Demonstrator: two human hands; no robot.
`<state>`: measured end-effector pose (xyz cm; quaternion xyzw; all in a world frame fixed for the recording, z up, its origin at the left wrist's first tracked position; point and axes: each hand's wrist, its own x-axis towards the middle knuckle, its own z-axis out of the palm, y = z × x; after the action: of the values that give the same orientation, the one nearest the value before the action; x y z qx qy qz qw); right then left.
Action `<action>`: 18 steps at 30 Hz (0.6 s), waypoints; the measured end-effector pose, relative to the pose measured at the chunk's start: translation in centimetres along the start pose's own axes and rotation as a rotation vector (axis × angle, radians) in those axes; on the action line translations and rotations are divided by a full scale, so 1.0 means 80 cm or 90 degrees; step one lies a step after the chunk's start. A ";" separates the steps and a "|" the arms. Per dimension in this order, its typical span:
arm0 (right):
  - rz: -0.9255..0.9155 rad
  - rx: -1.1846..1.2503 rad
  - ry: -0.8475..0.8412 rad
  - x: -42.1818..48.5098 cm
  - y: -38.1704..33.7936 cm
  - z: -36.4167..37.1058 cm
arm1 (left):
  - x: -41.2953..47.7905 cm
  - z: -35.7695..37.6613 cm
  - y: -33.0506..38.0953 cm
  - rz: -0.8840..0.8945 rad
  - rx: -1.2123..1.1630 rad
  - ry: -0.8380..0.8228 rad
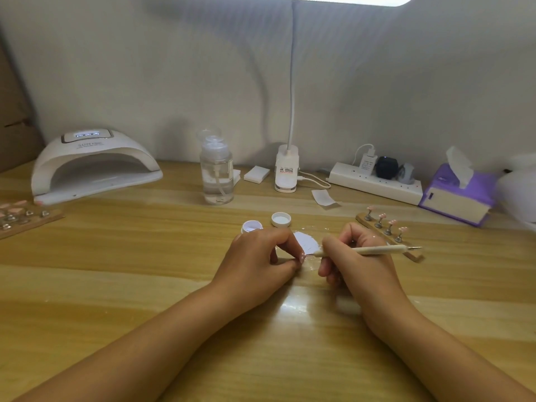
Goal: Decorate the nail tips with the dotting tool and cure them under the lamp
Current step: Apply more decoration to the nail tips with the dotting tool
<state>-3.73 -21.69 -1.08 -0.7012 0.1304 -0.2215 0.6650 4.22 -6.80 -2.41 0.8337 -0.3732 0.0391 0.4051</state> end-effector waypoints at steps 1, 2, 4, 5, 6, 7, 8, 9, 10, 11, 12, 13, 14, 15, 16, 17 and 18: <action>-0.011 0.032 0.024 -0.001 -0.001 -0.001 | 0.000 0.000 0.000 -0.004 -0.004 -0.002; -0.030 0.055 0.051 -0.001 -0.003 -0.002 | 0.000 0.000 0.000 -0.008 -0.007 -0.004; -0.074 0.062 0.097 -0.002 -0.004 -0.006 | -0.001 0.000 0.000 -0.015 -0.012 -0.007; -0.092 0.047 0.105 -0.002 -0.005 -0.008 | -0.001 0.000 0.000 -0.016 -0.012 -0.008; -0.106 0.024 0.102 -0.001 -0.006 -0.010 | -0.001 -0.001 0.000 -0.016 -0.012 -0.008; -0.113 -0.006 0.093 0.001 -0.006 -0.012 | 0.000 -0.001 0.001 -0.015 -0.013 -0.007; -0.113 -0.040 0.082 0.003 -0.005 -0.013 | 0.000 -0.001 0.001 -0.015 -0.014 -0.006; -0.109 -0.074 0.076 0.005 -0.004 -0.015 | 0.000 -0.001 0.001 -0.014 -0.014 -0.005; -0.100 -0.103 0.075 0.007 -0.002 -0.016 | 0.000 -0.001 0.001 -0.014 -0.014 -0.005; -0.086 -0.127 0.076 0.009 0.000 -0.017 | 0.000 -0.001 0.001 -0.014 -0.014 -0.005; -0.069 -0.150 0.073 0.010 0.002 -0.018 | -0.001 0.000 0.001 -0.015 -0.016 -0.005; -0.048 -0.170 0.065 0.011 0.003 -0.018 | -0.001 0.000 0.000 -0.017 -0.021 -0.005; -0.026 -0.182 0.058 0.010 0.004 -0.018 | -0.001 0.000 0.000 -0.019 -0.025 -0.005; -0.010 -0.184 0.053 0.010 0.005 -0.018 | -0.001 0.000 0.000 -0.021 -0.029 -0.005; -0.001 -0.187 0.051 0.010 0.006 -0.018 | -0.001 0.000 0.000 -0.023 -0.031 -0.005; 0.000 -0.196 0.050 0.009 0.005 -0.017 | -0.001 0.000 0.000 -0.025 -0.032 -0.005; -0.002 -0.209 0.044 0.009 0.005 -0.017 | -0.001 0.000 0.000 -0.025 -0.032 -0.005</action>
<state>-3.74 -23.25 -1.36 -0.7924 0.1864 -0.2226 0.5365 4.16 -6.77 -2.47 0.8307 -0.3591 0.0186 0.4250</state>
